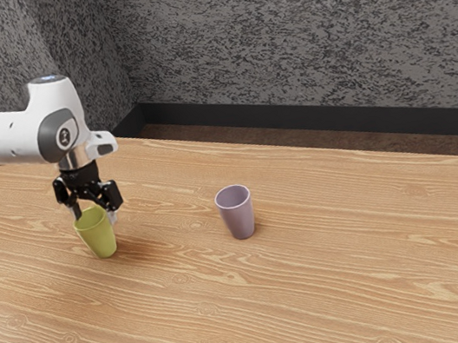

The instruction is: Place the left cup onto the right cup

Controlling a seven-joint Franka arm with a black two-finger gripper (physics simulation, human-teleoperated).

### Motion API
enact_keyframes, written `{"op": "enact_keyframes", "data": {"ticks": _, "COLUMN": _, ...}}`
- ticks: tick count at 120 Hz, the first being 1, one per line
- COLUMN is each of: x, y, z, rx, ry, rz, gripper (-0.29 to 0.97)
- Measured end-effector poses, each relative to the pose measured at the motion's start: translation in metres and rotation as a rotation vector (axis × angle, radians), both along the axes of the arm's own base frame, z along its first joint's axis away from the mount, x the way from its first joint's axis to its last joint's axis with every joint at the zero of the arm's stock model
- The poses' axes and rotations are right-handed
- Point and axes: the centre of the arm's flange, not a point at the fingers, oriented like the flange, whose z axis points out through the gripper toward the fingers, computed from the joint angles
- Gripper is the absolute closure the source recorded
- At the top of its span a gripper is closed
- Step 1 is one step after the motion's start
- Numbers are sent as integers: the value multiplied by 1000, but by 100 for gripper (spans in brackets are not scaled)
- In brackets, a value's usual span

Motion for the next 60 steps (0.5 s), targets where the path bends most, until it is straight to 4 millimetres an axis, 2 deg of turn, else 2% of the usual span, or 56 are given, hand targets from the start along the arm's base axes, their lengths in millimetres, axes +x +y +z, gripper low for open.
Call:
{"op": "enact_keyframes", "data": {"ticks": 37, "x": 11, "y": -2, "z": -6, "rx": 2, "ry": 6, "rz": -25, "gripper": 0}}
{"op": "enact_keyframes", "data": {"ticks": 60, "x": 11, "y": -1, "z": -21, "rx": -5, "ry": 29, "rz": -27, "gripper": 0}}
